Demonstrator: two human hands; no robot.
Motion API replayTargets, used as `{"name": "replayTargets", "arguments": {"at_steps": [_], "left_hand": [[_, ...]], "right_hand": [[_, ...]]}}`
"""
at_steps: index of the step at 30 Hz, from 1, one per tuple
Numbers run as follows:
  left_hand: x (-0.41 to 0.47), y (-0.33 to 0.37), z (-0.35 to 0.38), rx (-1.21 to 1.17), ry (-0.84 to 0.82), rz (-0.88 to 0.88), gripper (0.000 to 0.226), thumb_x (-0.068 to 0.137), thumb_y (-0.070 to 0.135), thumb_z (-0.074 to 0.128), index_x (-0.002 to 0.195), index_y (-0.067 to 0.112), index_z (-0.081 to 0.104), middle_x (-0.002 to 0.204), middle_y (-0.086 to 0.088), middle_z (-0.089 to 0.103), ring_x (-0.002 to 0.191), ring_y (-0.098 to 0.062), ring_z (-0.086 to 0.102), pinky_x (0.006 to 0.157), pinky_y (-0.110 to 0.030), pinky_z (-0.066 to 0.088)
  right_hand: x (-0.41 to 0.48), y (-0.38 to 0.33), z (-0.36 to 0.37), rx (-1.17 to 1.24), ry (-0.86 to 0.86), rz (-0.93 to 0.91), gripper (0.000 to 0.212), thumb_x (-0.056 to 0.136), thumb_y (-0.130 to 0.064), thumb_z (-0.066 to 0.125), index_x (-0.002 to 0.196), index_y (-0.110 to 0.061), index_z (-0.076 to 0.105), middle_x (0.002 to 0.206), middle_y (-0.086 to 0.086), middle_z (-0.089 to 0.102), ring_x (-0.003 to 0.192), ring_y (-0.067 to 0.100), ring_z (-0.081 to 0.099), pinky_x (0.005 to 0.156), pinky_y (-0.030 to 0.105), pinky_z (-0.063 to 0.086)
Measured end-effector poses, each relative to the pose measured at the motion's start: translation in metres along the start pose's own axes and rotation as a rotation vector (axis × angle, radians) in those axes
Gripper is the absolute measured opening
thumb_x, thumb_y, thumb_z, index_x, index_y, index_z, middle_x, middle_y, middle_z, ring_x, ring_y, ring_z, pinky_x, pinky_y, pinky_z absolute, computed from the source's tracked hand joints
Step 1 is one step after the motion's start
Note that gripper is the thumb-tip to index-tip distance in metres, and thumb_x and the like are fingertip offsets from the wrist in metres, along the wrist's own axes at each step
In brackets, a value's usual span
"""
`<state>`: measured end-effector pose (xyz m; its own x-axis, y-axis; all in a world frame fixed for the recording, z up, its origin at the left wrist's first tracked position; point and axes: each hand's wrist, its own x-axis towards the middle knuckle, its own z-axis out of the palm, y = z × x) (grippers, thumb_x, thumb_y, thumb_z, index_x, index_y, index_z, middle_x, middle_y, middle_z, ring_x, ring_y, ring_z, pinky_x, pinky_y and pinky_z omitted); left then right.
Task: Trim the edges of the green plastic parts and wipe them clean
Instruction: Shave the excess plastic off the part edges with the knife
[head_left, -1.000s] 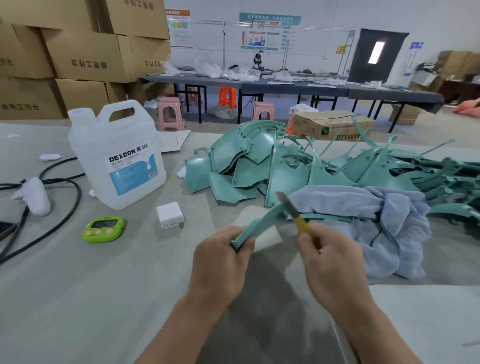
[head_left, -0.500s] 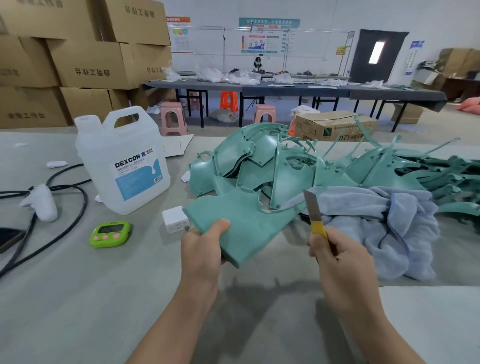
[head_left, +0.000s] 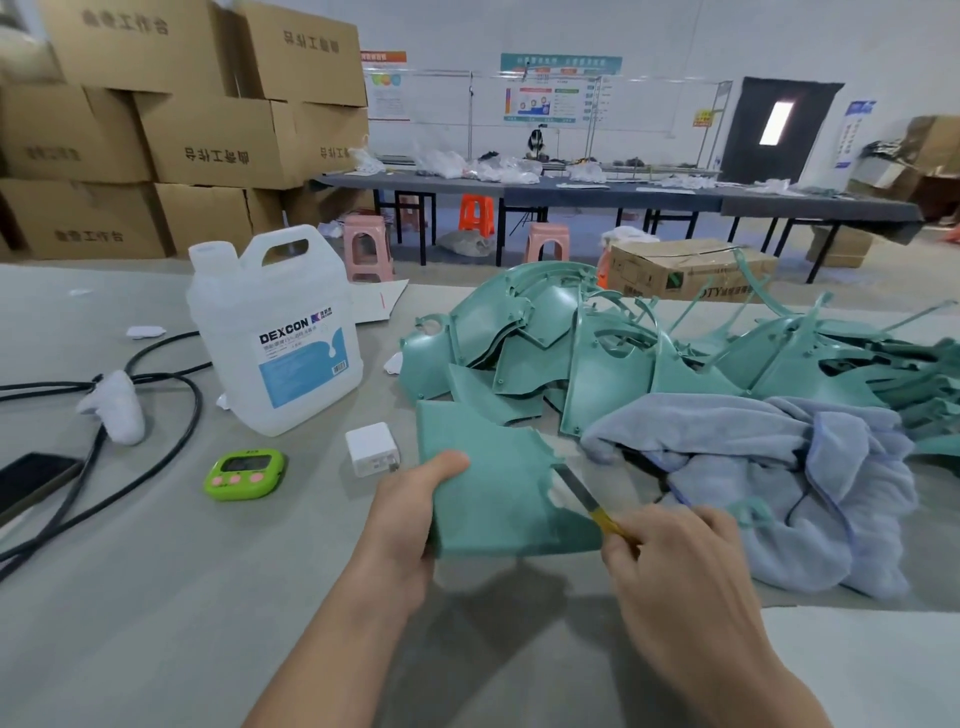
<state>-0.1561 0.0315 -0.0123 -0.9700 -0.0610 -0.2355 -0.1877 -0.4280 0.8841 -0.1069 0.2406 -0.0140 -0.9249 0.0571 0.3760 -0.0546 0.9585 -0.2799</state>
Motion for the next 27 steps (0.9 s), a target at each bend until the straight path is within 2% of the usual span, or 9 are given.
{"name": "replayTargets", "arguments": {"at_steps": [3, 4, 6, 8, 12, 16, 20, 25, 27], "left_hand": [[-0.001, 0.001, -0.001, -0.104, -0.137, 0.007, 0.015, 0.083, 0.027, 0.065, 0.083, 0.017, 0.076, 0.092, -0.002, 0.072, 0.075, -0.018, 0.068, 0.068, -0.034, 0.053], [-0.002, 0.001, 0.0, -0.134, -0.232, 0.0, 0.017, 0.081, 0.03, 0.065, 0.087, 0.018, 0.075, 0.097, -0.004, 0.07, 0.081, -0.018, 0.067, 0.072, -0.035, 0.054], [-0.005, -0.002, 0.004, -0.132, -0.399, -0.008, 0.029, 0.086, 0.032, 0.061, 0.107, 0.019, 0.075, 0.124, -0.005, 0.069, 0.11, -0.021, 0.065, 0.094, -0.043, 0.05], [-0.008, -0.009, 0.012, -0.057, -0.449, 0.04, 0.038, 0.091, 0.031, 0.056, 0.127, 0.026, 0.067, 0.135, -0.004, 0.065, 0.121, -0.019, 0.061, 0.105, -0.046, 0.044], [-0.008, -0.019, 0.026, 0.059, -0.242, 0.143, 0.031, 0.1, 0.017, 0.053, 0.127, 0.025, 0.067, 0.121, -0.004, 0.073, 0.109, -0.021, 0.07, 0.09, -0.036, 0.056], [-0.002, -0.023, 0.025, 0.007, -0.002, 0.052, 0.021, 0.099, 0.013, 0.058, 0.115, 0.011, 0.072, 0.103, -0.01, 0.078, 0.093, -0.024, 0.076, 0.073, -0.032, 0.06], [0.003, -0.021, 0.02, -0.025, 0.068, 0.01, 0.019, 0.097, 0.006, 0.059, 0.11, 0.006, 0.072, 0.1, -0.009, 0.078, 0.089, -0.021, 0.077, 0.063, -0.024, 0.059], [0.004, -0.023, 0.022, 0.127, 0.144, 0.102, 0.023, 0.088, -0.004, 0.064, 0.099, 0.012, 0.077, 0.092, -0.002, 0.079, 0.079, -0.018, 0.077, 0.059, -0.021, 0.057], [0.002, -0.021, 0.026, 0.043, 0.147, 0.121, 0.023, 0.089, -0.004, 0.063, 0.088, 0.012, 0.08, 0.092, -0.002, 0.079, 0.075, -0.014, 0.076, 0.057, -0.021, 0.057]], "right_hand": [[0.0, -0.004, -0.002, 0.122, 0.03, 0.094, 0.047, 0.091, -0.018, 0.059, 0.051, -0.019, 0.035, 0.048, -0.002, 0.044, 0.052, 0.012, 0.041, 0.08, 0.036, 0.037], [-0.001, -0.007, -0.004, 0.127, 0.06, 0.115, 0.047, 0.092, -0.02, 0.058, 0.052, -0.019, 0.035, 0.048, -0.001, 0.045, 0.051, 0.014, 0.04, 0.075, 0.037, 0.036], [-0.003, -0.013, -0.004, 0.087, 0.059, 0.148, 0.037, 0.095, -0.028, 0.055, 0.061, -0.018, 0.046, 0.057, 0.0, 0.056, 0.056, 0.022, 0.043, 0.064, 0.037, 0.031], [-0.007, -0.021, -0.003, 0.015, 0.007, 0.135, 0.028, 0.099, -0.039, 0.048, 0.078, -0.021, 0.055, 0.073, 0.0, 0.065, 0.068, 0.025, 0.055, 0.061, 0.037, 0.034], [-0.014, -0.035, 0.001, -0.057, -0.159, 0.033, 0.033, 0.103, -0.052, 0.031, 0.101, -0.025, 0.05, 0.094, 0.001, 0.071, 0.087, 0.022, 0.065, 0.07, 0.037, 0.042], [-0.014, -0.032, -0.002, 0.041, -0.197, 0.052, 0.031, 0.103, -0.05, 0.033, 0.094, -0.025, 0.049, 0.081, 0.0, 0.066, 0.076, 0.019, 0.062, 0.067, 0.037, 0.043], [-0.009, -0.016, -0.005, 0.24, -0.15, 0.217, 0.034, 0.101, -0.039, 0.045, 0.072, -0.023, 0.051, 0.066, -0.002, 0.059, 0.067, 0.02, 0.056, 0.062, 0.038, 0.042], [0.0, 0.002, -0.002, 0.385, 0.01, 0.329, 0.032, 0.098, -0.032, 0.053, 0.073, -0.015, 0.063, 0.062, -0.001, 0.065, 0.064, 0.019, 0.06, 0.064, 0.038, 0.051], [0.003, 0.009, -0.002, 0.451, 0.067, 0.36, 0.031, 0.098, -0.031, 0.055, 0.072, -0.016, 0.065, 0.063, -0.003, 0.067, 0.065, 0.018, 0.063, 0.065, 0.037, 0.052]]}}
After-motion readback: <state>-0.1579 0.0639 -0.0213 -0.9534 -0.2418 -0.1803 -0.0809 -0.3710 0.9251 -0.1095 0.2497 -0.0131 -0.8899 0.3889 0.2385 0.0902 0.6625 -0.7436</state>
